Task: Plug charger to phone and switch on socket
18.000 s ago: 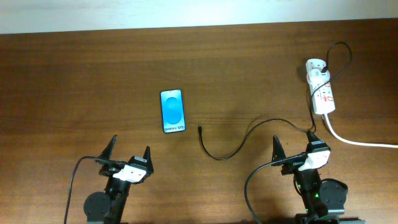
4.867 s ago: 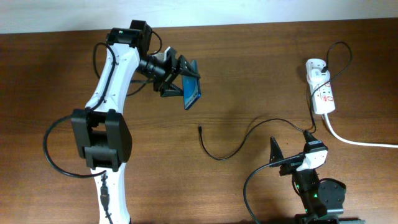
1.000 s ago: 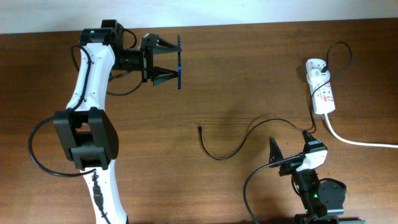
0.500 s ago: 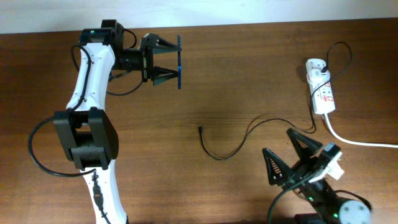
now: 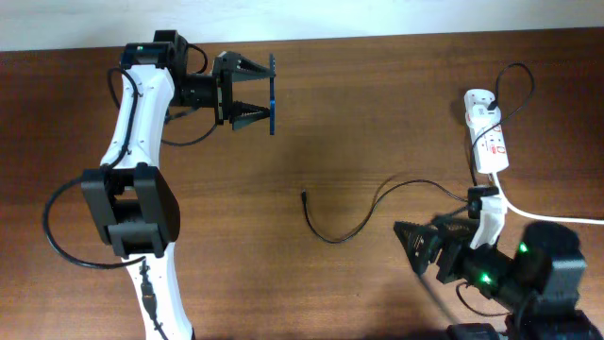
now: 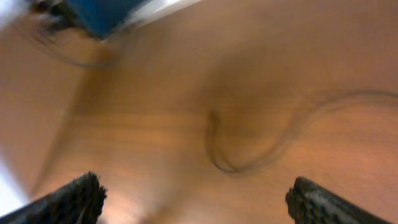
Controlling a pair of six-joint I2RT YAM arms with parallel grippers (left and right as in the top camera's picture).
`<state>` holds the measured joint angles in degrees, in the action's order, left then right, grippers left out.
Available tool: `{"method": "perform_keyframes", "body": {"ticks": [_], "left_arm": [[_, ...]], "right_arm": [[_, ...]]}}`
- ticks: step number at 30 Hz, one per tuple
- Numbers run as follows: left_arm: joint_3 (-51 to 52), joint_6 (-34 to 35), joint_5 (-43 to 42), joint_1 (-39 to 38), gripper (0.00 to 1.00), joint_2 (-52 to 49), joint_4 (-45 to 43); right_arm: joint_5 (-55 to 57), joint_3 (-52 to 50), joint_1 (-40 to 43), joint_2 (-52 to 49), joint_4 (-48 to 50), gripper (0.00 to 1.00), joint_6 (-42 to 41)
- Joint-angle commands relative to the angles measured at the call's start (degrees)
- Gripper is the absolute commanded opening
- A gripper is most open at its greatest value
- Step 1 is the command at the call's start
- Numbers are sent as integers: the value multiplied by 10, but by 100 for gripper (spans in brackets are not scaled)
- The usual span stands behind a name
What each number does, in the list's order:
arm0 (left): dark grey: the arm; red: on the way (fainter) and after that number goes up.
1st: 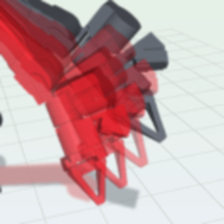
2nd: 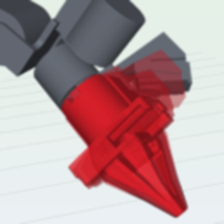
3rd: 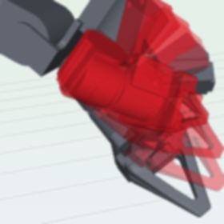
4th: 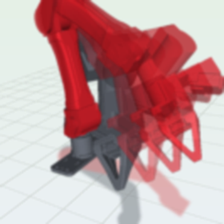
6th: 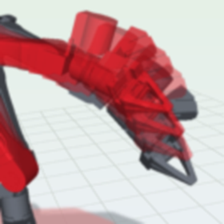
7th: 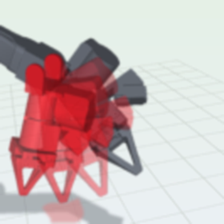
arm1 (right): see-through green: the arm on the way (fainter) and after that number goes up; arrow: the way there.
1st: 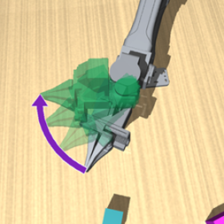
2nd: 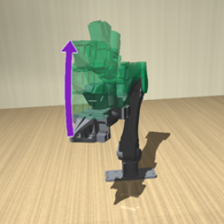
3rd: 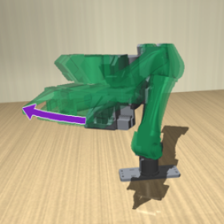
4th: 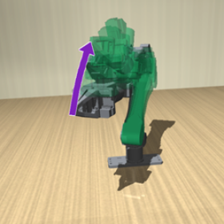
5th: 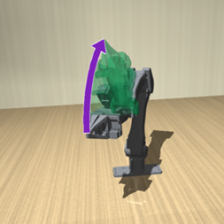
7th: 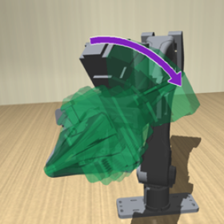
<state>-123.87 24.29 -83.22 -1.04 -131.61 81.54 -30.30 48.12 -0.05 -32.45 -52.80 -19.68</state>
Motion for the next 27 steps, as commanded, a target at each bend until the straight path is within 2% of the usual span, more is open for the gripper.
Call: {"method": "perform_keyframes", "body": {"ticks": [1,2,4,6,8,9,11,14,17,21,27], "left_arm": [[-17,1,-32,5,75,2,2],[-17,1,-32,5,75,2,2],[-17,1,-32,5,76,2,2],[-17,1,-32,5,76,2,2],[-17,1,-32,5,75,2,2],[-17,1,-32,5,75,2,2],[-17,1,-32,5,75,2,2],[-17,1,-32,5,76,2,2],[-17,1,-41,5,75,2,3],[-17,1,-47,5,75,2,7],[-17,1,-60,5,75,2,7]], "right_arm": [[221,29,-3,-92,-77,98,-79],[219,43,-3,-156,-94,98,-78],[186,51,-3,-212,-90,98,-79],[105,52,-3,-256,-63,98,-78],[22,52,-12,-285,-36,99,23],[46,52,-31,-291,-39,98,54],[122,52,-95,-295,-46,99,50],[244,99,-195,-322,-112,98,-11],[340,202,-221,-401,-240,99,-116],[336,227,-221,-453,-239,98,-137],[309,227,-221,-457,-218,98,-139]]}}
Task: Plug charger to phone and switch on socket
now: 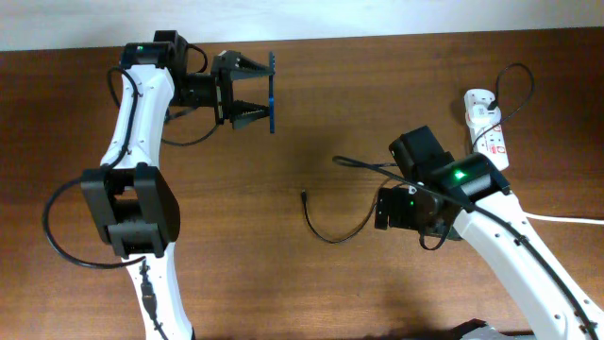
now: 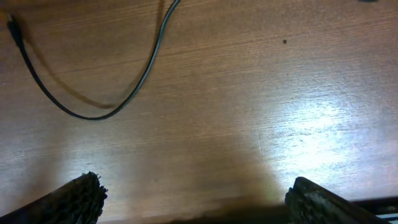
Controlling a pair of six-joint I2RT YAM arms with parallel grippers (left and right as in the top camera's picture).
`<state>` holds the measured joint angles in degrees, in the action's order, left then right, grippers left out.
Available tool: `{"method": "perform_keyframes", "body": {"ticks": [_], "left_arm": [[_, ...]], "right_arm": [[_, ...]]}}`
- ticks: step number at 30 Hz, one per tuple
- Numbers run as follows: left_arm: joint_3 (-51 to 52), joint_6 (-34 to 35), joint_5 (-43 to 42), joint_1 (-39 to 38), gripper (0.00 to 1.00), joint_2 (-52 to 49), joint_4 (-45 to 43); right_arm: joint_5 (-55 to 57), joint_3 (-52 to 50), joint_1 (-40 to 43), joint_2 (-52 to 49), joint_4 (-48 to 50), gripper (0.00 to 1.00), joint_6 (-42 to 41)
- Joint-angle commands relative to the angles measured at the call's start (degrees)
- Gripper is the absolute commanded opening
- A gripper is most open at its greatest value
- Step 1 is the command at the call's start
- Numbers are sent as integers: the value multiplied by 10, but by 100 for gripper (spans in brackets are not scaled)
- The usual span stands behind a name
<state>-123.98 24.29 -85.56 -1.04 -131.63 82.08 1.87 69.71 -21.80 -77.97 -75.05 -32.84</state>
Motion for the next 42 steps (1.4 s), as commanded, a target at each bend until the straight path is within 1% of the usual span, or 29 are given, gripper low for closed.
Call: {"method": "perform_keyframes", "body": {"ticks": [1,42], "left_arm": [[-16,1,-37,5,75,2,1],[-16,1,-37,5,76,2,1]], "right_arm": [[-14,11,-3,-2,9,98,-7],[-16,11,-3,-2,20,98,-7]]}}
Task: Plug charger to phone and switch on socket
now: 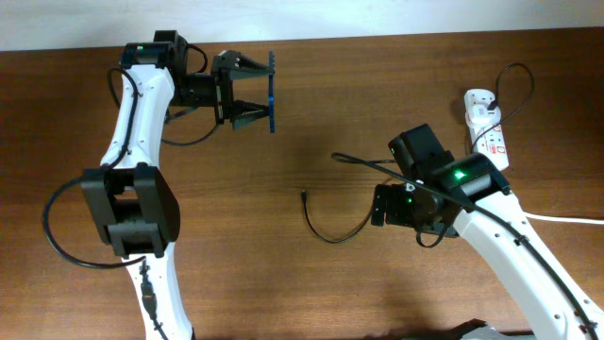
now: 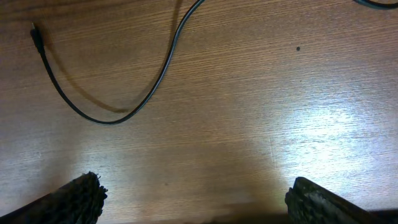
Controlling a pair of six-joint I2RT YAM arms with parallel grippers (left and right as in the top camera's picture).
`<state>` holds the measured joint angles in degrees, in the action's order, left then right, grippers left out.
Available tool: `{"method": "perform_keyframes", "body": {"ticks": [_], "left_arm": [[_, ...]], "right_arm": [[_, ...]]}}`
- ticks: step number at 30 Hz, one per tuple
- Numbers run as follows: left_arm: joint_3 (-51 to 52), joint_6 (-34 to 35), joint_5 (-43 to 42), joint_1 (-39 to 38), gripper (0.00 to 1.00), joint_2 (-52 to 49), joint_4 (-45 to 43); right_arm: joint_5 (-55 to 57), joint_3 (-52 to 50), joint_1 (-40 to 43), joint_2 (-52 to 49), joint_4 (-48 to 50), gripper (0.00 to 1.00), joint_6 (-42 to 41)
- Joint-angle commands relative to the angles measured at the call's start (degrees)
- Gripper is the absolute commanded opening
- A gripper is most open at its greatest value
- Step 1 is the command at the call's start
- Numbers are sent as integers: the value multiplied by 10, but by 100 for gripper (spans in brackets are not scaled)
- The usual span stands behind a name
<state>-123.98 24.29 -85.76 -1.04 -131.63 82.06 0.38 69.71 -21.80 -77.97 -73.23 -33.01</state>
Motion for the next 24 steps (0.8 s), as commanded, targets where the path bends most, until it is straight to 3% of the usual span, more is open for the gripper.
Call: {"method": "perform_keyframes", "body": {"ticks": [1,24], "left_arm": [[-16,1,-35,5,76,2,1],[-16,1,-35,5,75,2,1]], "right_arm": [[-1,11,-3,-2,2,98,-5],[-1,11,-3,-2,9,98,-5]]}}
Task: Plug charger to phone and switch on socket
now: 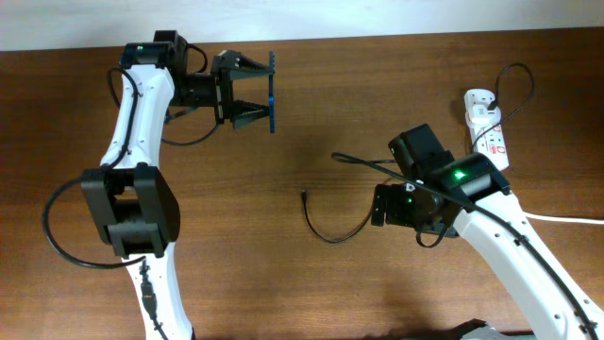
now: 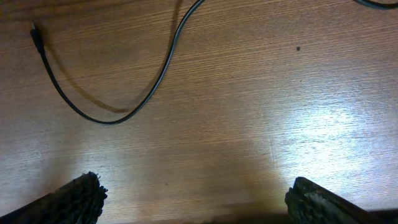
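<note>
My left gripper (image 1: 257, 92) at the back left is shut on the blue phone (image 1: 272, 93), which it holds on edge above the table. The black charger cable (image 1: 332, 236) loops across the table's middle, and its free plug tip (image 1: 304, 195) lies on the wood. In the right wrist view the plug tip (image 2: 35, 34) is at the upper left and the cable (image 2: 112, 121) curves below it. My right gripper (image 2: 199, 202) hangs open over bare wood just right of the loop, with nothing between its fingers (image 2: 84, 196). The white power strip (image 1: 488, 132) lies at the far right.
A white lead (image 1: 557, 217) runs from the power strip off the right edge. The right arm's own black wiring (image 1: 354, 159) arches over the table near the cable. The back edge of the table (image 1: 377, 38) meets a pale wall.
My right gripper was first low at the near right edge, open and in motion. It then stood over the table just right of the cable loop. By the last earlier moment it had shifted slightly and it has stayed there. My left gripper held the phone throughout.
</note>
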Controlling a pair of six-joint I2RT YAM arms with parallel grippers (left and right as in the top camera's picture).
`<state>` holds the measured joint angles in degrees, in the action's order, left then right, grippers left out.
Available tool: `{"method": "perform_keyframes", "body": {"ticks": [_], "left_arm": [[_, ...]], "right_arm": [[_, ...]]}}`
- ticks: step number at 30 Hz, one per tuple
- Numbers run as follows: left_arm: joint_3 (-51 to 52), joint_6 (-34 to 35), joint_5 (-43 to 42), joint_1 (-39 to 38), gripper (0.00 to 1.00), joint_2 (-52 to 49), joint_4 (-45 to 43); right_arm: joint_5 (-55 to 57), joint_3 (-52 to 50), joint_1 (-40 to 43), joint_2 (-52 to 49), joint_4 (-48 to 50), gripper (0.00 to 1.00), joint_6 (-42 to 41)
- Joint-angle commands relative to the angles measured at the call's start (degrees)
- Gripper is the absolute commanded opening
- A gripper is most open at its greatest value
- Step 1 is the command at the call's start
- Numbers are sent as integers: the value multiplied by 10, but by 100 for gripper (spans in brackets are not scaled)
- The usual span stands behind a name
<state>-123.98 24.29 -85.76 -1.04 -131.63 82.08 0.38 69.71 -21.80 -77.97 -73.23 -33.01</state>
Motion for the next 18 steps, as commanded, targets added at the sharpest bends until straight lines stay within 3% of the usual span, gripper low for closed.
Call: {"method": "perform_keyframes", "body": {"ticks": [1,7,10,11,13,16,18], "left_arm": [[-16,1,-35,5,76,2,1],[-16,1,-35,5,75,2,1],[-16,1,-35,5,75,2,1],[-16,1,-35,5,75,2,1],[-16,1,-35,5,75,2,1],[-16,1,-35,5,75,2,1],[-16,1,-35,5,76,2,1]], "right_arm": [[-1,11,-3,-2,25,99,-5],[-25,11,-3,-1,110,98,1],[-178,11,-5,4,204,99,181],[-177,12,-10,8,216,98,188],[-148,33,-29,20,221,98,193],[19,124,-88,26,161,98,177],[20,172,-120,26,162,98,176]]}}
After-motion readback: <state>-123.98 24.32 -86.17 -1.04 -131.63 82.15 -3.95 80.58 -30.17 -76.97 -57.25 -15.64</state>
